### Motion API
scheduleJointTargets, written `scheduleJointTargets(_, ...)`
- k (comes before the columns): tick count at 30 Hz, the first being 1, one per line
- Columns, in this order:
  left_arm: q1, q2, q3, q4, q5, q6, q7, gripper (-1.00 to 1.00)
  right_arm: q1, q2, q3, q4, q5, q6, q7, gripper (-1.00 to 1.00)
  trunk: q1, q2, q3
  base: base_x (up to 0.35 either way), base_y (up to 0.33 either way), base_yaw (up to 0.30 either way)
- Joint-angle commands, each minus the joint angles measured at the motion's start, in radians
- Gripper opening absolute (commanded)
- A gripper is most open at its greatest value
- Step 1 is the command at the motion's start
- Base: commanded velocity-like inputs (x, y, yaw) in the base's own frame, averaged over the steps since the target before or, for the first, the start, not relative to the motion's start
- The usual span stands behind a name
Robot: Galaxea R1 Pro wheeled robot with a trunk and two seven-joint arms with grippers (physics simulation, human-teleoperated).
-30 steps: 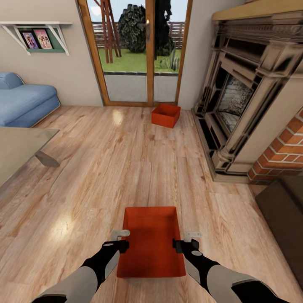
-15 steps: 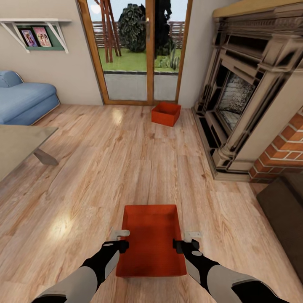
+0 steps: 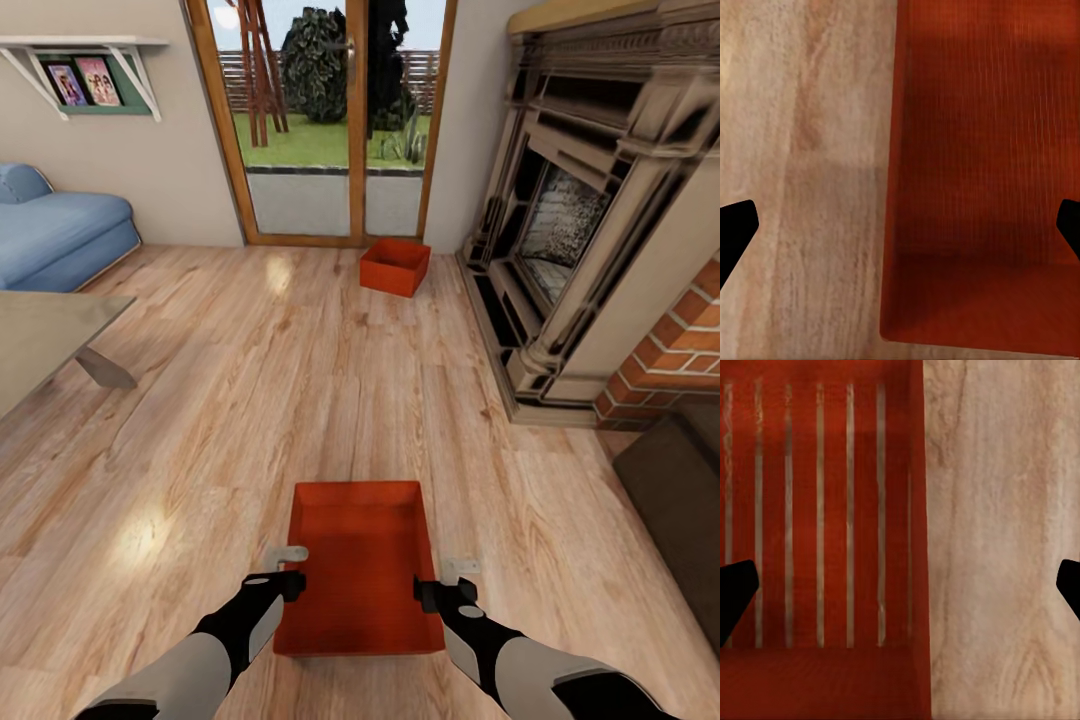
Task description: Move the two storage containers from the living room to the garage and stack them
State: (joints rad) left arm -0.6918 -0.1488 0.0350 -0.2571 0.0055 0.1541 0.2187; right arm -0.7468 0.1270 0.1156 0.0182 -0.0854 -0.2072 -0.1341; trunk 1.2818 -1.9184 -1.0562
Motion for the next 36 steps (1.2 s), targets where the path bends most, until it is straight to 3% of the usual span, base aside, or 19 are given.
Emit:
scheduleJointTargets(1, 0.000, 0.000, 0.003, -0.002, 0.001, 0.005, 0.002, 1.00, -0.001, 0.000, 0.009, 0.002, -0.008, -0.004, -0.002, 1.00, 0.004, -0.008, -0.004, 0.000, 0.000, 0.000)
scheduleJointTargets(16, 0.000, 0.003, 0.003, -0.002, 0.002, 0.005, 0.002, 1.00, 0.000, 0.000, 0.008, 0.001, 0.034, -0.008, -0.002, 1.00, 0.061, -0.113, -0.051, 0.000, 0.000, 0.000)
scheduleJointTargets(25, 0.000, 0.035, 0.002, -0.001, 0.003, 0.005, 0.002, 1.00, 0.000, 0.000, 0.008, 0.002, 0.034, -0.011, -0.002, 1.00, 0.096, -0.176, -0.079, 0.000, 0.000, 0.000)
scheduleJointTargets(31, 0.000, 0.039, 0.002, -0.001, 0.000, 0.005, 0.002, 1.00, 0.000, 0.002, 0.009, 0.002, 0.032, -0.011, -0.002, 1.00, 0.119, -0.218, -0.098, 0.000, 0.000, 0.000)
scheduleJointTargets(36, 0.000, 0.039, 0.001, -0.001, -0.001, 0.005, 0.002, 1.00, 0.000, 0.002, 0.008, 0.002, 0.032, -0.010, -0.002, 1.00, 0.119, -0.218, -0.098, 0.000, 0.000, 0.000)
